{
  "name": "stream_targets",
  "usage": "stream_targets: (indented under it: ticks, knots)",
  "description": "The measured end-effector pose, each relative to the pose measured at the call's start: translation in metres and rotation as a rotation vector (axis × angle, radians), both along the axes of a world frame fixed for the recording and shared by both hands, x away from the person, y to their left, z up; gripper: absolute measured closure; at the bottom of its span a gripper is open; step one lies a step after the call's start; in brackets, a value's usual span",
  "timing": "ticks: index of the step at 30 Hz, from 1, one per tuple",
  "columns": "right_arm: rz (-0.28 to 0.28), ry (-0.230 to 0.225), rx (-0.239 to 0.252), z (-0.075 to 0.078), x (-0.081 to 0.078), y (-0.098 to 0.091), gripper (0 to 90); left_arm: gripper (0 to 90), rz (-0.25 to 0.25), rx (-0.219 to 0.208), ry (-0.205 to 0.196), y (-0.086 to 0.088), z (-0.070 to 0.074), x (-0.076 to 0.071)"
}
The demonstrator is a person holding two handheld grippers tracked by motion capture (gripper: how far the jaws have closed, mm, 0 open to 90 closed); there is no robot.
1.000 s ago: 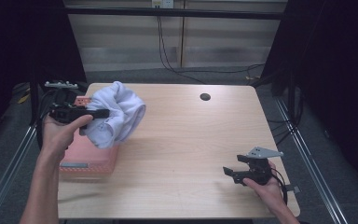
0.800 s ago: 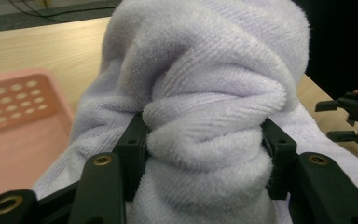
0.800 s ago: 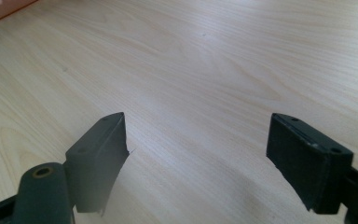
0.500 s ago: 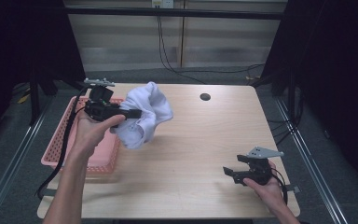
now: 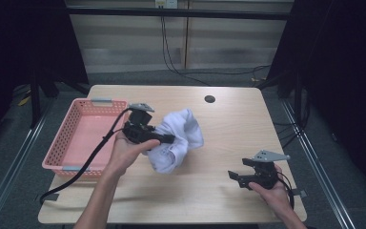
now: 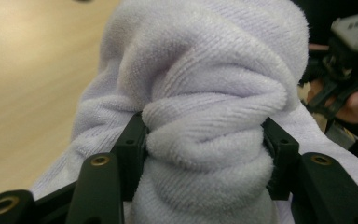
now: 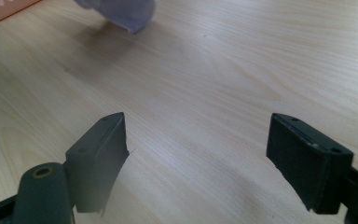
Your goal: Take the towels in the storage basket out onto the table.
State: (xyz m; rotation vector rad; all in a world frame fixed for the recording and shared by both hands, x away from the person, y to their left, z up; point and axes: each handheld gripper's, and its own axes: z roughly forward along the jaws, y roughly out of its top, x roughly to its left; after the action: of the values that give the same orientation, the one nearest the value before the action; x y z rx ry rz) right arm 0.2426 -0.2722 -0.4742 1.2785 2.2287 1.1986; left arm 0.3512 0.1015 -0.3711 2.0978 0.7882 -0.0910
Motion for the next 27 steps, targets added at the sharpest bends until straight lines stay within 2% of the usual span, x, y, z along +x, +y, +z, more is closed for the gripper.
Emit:
stream_targets:
  ticks: [3,4,5,7,8,9,11,13,16,19,20,21,22,23,24,25,27]
  knots:
    - [0.004,0.001,-0.005,0.000,0.000,0.001,19.9,45.2,-0.006,0.045,0.001,-0.014,-0.024,-0.004]
    - [0.004,0.001,-0.004,0.000,0.000,0.000,20.0,45.0,-0.015,0.040,0.014,-0.019,-0.037,-0.006]
    - [0.005,0.001,-0.003,0.000,-0.001,0.001,20.0,44.7,-0.024,0.046,0.020,-0.021,-0.042,-0.006]
    - [0.006,0.001,-0.004,0.000,0.000,0.000,20.0,43.9,-0.034,0.110,0.015,-0.032,-0.063,-0.011]
    - [0.007,0.003,-0.002,-0.001,0.000,0.001,20.0,42.9,-0.043,0.126,0.019,-0.035,-0.069,-0.012]
    - [0.008,0.004,-0.004,-0.001,0.000,0.001,20.0,41.3,-0.064,0.161,0.019,-0.041,-0.080,-0.013]
    - [0.012,0.000,-0.009,-0.001,0.000,0.002,20.0,37.2,-0.056,0.181,0.000,-0.045,-0.091,-0.015]
    - [0.017,0.003,-0.007,-0.001,0.000,0.002,20.0,32.4,-0.056,0.163,-0.015,-0.047,-0.097,-0.017]
    - [0.019,0.001,-0.010,-0.001,0.000,0.003,20.0,22.2,-0.057,0.125,-0.005,-0.047,-0.097,-0.016]
    - [0.018,0.002,-0.005,-0.001,0.000,0.003,20.0,15.7,-0.052,0.097,0.010,-0.044,-0.093,-0.015]
    - [0.015,0.004,-0.005,-0.001,0.000,0.003,20.0,15.9,-0.056,0.083,0.000,-0.040,-0.089,-0.016]
    - [0.017,0.003,-0.003,-0.001,0.000,0.003,20.0,16.2,-0.054,0.045,-0.008,-0.036,-0.085,-0.016]
    - [0.019,0.002,-0.003,-0.001,0.000,0.003,20.0,18.0,-0.055,0.011,0.004,-0.031,-0.081,-0.016]
    - [0.017,0.005,-0.002,-0.001,0.000,0.004,20.0,18.0,-0.044,0.011,0.000,-0.026,-0.077,-0.015]
    - [0.018,0.004,-0.001,0.000,0.000,0.004,20.0,14.8,-0.026,0.013,-0.021,-0.022,-0.071,-0.016]
    - [0.020,0.003,0.001,0.000,0.000,0.005,20.0,16.9,-0.019,0.000,-0.042,-0.017,-0.066,-0.016]
    - [0.027,0.002,0.000,0.002,-0.001,0.008,20.0,20.6,-0.007,-0.045,-0.040,-0.007,-0.059,-0.020]
